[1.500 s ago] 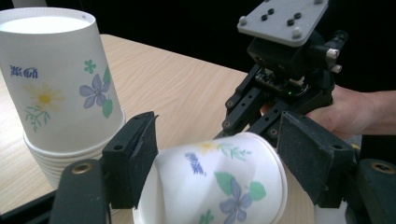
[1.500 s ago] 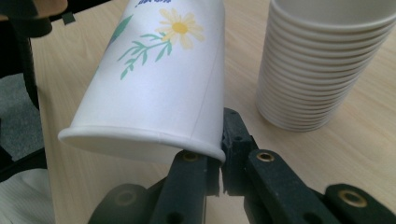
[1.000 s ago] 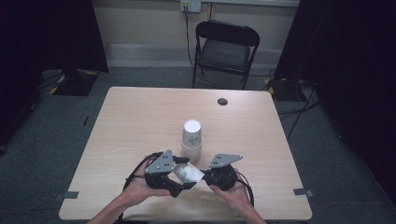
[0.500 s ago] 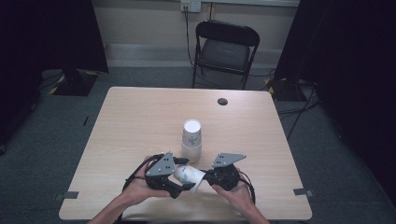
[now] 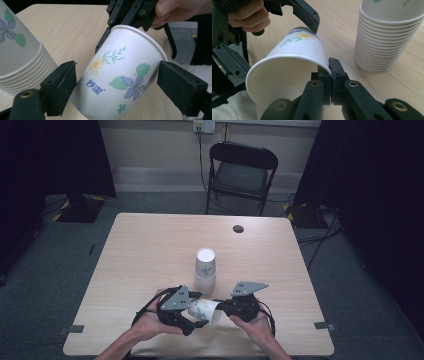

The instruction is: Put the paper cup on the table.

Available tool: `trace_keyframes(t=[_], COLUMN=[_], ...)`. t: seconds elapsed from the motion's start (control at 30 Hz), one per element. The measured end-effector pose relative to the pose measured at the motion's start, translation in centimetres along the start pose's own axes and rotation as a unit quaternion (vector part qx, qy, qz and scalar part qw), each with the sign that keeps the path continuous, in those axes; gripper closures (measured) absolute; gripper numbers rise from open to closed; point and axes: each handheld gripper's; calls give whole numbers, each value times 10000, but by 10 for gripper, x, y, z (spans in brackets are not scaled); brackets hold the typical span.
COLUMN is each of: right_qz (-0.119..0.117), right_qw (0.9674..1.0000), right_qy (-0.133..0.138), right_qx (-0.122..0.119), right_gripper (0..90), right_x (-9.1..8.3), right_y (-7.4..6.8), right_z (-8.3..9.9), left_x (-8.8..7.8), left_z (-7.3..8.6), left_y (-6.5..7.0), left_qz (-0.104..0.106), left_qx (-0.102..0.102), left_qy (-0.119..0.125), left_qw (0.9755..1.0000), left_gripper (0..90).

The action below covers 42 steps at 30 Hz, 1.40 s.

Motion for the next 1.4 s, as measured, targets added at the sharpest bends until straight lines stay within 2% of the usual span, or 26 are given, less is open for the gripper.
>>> trace_keyframes(t=[0.13, 0.3, 0.37, 0.43, 0.5, 0.53, 0.63, 0.8, 1.03, 1.13, 1.27, 1.33, 1.4], right_qz=[-4, -23, -33, -49, -86, -98, -173, -222, -256, -243, -214, -190, -153], right_qw=[10000, 10000, 10000, 9999, 9999, 9998, 9996, 9993, 9988, 9989, 9994, 9995, 9995], right_qy=[-15, -44, -67, -110, -130, -151, -190, -241, -208, -184, -49, 54, 122], right_qx=[11, 45, 44, 46, 62, 72, 102, 203, 359, 356, 279, 258, 259], right_gripper=[893, 893, 894, 894, 894, 894, 895, 895, 895, 893, 857, 835, 812], right_x=[-1, -1, -1, -1, -1, 0, 1, 1, 1, 0, -1, -3, -5], right_y=[1, 2, 2, 2, 2, 2, 1, 2, 4, 4, 3, 4, 4], right_z=[0, -1, -2, -3, -4, -4, -5, -6, -6, -7, -7, -7, -8], left_x=[1, 3, 5, 8, 10, 11, 15, 19, 21, 22, 21, 19, 17], left_z=[2, 2, 3, 3, 4, 4, 5, 6, 6, 6, 6, 6, 5], left_y=[0, 2, 4, 5, 6, 7, 9, 10, 11, 12, 10, 9, 7], left_qz=[-26, -107, -144, -204, -222, -259, -396, -504, -720, -761, -714, -650, -623], left_qx=[40, 312, 362, 508, 570, 647, 723, 824, 859, 848, 665, 452, 367], left_qy=[-106, -297, -392, -556, -686, -812, -983, -1127, -1121, -1123, -941, -751, -680], left_qw=[9999, 9990, 9985, 9970, 9958, 9943, 9917, 9889, 9874, 9871, 9908, 9940, 9951], left_gripper=[150, 146, 141, 136, 135, 135, 149, 164, 223, 232, 252, 262, 266])
Point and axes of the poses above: each handheld gripper's, and its own axes: x roughly forward along the jaws, z roughly out of its underside, y roughly to its right, and after that the axes turned 14 degrees about z, right-handed
